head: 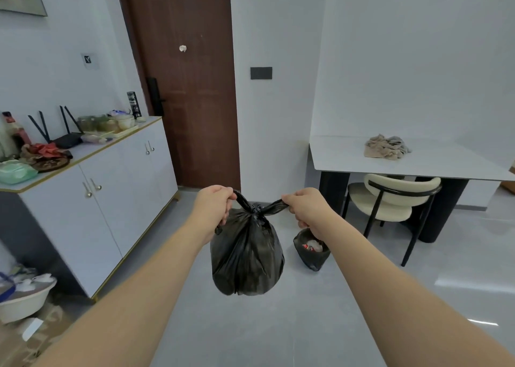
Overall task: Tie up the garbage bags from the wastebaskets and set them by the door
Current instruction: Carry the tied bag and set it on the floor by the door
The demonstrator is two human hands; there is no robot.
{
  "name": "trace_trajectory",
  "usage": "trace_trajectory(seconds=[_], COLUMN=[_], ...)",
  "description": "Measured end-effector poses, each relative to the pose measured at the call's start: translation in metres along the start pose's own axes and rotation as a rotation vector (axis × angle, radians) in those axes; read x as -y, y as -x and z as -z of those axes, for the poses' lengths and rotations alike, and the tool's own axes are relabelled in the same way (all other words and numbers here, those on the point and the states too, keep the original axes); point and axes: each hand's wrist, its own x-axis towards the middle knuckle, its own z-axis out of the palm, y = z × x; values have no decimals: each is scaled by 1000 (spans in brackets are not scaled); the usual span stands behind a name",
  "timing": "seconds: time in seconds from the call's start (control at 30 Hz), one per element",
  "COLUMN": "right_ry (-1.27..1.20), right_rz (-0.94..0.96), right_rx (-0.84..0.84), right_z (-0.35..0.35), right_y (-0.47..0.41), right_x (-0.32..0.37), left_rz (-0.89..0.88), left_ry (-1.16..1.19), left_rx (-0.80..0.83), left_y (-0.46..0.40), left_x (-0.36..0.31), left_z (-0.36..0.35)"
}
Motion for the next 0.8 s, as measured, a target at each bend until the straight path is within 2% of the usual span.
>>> trace_trajectory(seconds=[0.17,0.37,0.57,0.8], right_ry=[-28,-19,54,111], right_rz=[-11,57,41,31], right_rx=[-32,-163,-141,-121], right_z=[-21,-45,-64,-90], right_y=[-123,-252,-376,-542], right_x=[25,62,77,68], left_rz=[67,42,92,157], left_ry=[69,79,83,62], left_rx=[5,16,31,43], left_y=[-126,-270,-402,-571], left_x=[2,-16,-11,28], left_z=[-1,-8,-23,-43])
